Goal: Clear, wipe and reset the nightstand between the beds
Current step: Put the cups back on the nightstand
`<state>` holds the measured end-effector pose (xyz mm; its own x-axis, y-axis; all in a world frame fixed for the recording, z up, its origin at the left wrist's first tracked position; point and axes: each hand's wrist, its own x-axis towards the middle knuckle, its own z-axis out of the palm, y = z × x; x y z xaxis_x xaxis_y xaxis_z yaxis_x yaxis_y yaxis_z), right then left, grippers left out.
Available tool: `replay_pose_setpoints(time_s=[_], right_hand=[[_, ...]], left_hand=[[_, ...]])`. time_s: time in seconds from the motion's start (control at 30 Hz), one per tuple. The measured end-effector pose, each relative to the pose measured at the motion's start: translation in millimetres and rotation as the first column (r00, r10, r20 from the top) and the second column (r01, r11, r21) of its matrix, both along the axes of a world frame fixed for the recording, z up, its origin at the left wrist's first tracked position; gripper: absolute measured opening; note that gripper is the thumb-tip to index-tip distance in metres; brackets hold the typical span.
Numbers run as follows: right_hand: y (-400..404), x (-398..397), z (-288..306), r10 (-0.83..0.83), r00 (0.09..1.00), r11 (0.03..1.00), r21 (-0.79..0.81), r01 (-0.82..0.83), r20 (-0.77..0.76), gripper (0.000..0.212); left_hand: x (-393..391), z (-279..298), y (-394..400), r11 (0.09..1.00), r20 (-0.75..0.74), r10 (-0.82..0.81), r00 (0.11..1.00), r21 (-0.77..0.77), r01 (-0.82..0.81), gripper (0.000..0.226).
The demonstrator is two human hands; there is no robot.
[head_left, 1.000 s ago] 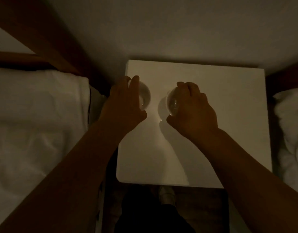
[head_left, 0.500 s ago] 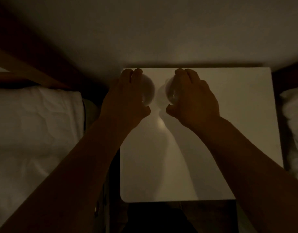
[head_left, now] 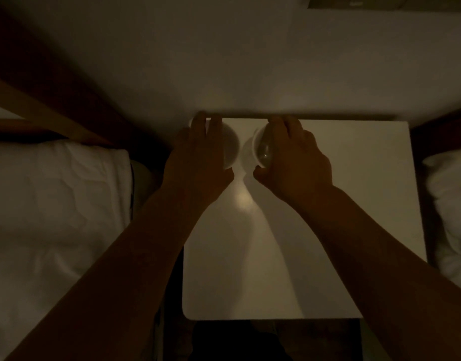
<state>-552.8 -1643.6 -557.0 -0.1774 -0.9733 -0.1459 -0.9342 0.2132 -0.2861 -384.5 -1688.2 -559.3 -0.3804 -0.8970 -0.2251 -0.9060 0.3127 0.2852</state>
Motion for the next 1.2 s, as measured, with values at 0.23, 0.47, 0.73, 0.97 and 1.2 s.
replay_pose_setpoints(time_s=[0.23,0.47,0.73,0.97,1.2], right_hand=[[10.9,-3.4,-0.1,-0.023,0.994,0.998,0.053,0.018,0.104,0.107],[0.4,-6.8,-4.5,-0.004,0.989,0.999,-0.037,0.01,0.145,0.098],[0.3,-10.5,-0.7,0.002,0.989,1.0,0.008,-0.003,0.146,0.108],[19.3,-1.9,17.4,0.024,0.999,0.997,-0.068,-0.021,0.039,0.104],[45.2,52.0,40.5,0.25,0.968,0.962,-0.118,-0.246,0.017,0.098]], left_hand=[[8.0,3.4,12.6,0.999,-0.023,0.027,0.999,-0.038,-0.028,0.105],[1.8,2.6,0.2,0.997,-0.139,0.038,0.99,-0.056,-0.046,0.092],[1.9,2.7,-0.8,0.999,-0.084,0.037,0.996,-0.005,-0.037,0.097],[19.7,25.5,30.0,0.986,-0.077,0.085,0.993,-0.135,-0.095,0.092],[75.4,51.5,82.9,0.942,-0.111,0.314,0.943,-0.088,-0.324,0.088]])
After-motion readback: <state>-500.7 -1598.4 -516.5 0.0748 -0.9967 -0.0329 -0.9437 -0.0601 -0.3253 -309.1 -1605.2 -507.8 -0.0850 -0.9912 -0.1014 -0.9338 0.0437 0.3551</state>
